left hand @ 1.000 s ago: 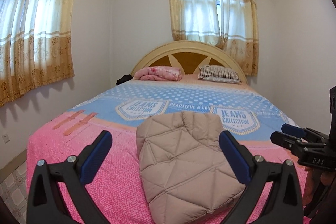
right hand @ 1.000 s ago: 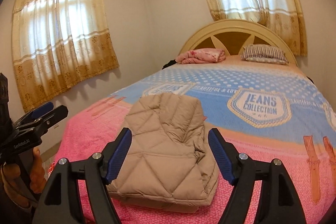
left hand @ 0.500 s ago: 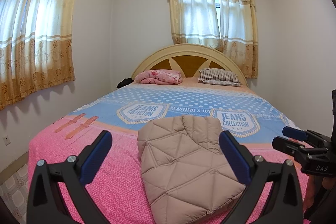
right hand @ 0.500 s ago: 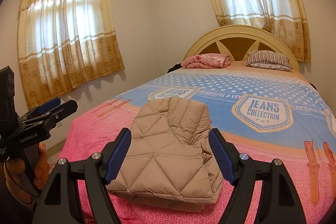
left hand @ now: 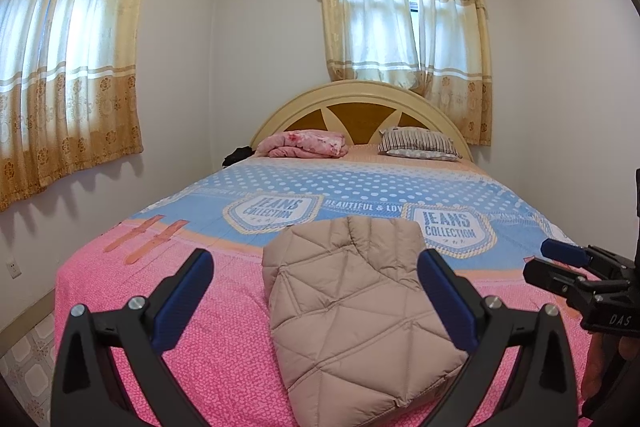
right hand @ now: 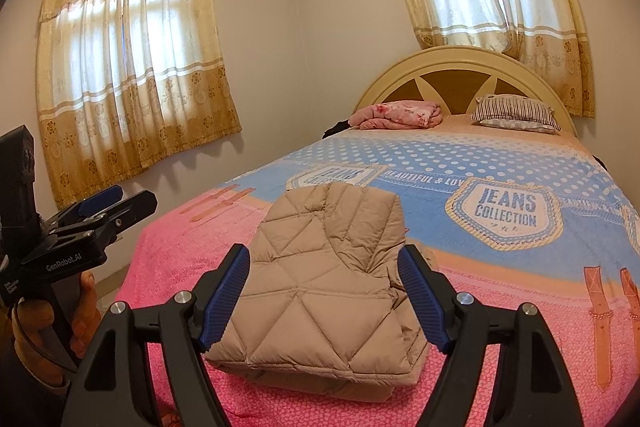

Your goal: Fold large clothes

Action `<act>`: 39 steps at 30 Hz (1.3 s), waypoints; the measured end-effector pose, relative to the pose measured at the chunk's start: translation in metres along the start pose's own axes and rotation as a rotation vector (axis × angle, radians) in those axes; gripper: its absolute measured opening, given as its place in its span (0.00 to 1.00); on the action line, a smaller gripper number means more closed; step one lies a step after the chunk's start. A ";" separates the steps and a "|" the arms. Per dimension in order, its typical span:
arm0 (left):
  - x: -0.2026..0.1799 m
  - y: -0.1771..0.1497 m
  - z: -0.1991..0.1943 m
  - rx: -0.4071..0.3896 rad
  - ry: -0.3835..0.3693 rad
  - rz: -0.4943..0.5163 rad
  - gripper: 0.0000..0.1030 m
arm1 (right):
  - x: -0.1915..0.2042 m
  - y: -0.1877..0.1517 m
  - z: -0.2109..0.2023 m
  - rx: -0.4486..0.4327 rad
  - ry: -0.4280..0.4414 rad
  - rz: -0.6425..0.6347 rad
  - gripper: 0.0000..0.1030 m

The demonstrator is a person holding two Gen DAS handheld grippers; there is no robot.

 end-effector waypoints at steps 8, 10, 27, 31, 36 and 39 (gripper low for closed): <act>-0.001 0.000 0.000 0.000 0.000 0.003 1.00 | 0.005 0.002 0.002 0.002 0.000 -0.006 0.74; -0.001 0.000 0.001 0.002 -0.003 0.005 1.00 | 0.006 0.002 0.003 0.003 0.000 -0.005 0.74; -0.002 0.001 0.000 -0.006 0.005 0.026 1.00 | 0.009 0.003 0.004 -0.016 -0.006 -0.003 0.75; -0.003 0.002 -0.002 -0.011 -0.002 0.019 1.00 | 0.011 0.003 0.000 -0.027 -0.001 -0.005 0.75; -0.003 0.002 -0.002 -0.010 0.003 0.025 1.00 | 0.014 0.002 -0.002 -0.030 0.001 -0.010 0.75; -0.002 0.001 -0.001 -0.010 0.006 0.026 1.00 | 0.015 0.002 -0.001 -0.030 0.001 -0.005 0.75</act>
Point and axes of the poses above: each gripper's, at about its wrist camera, not at the fingertips, and z roughly the way its jaws point, x to its left, y to its top, the point moved 7 cm from there along z, roughly the way its jaws point, and after that the axes turned 8 degrees about y, right-handed, at the moved point
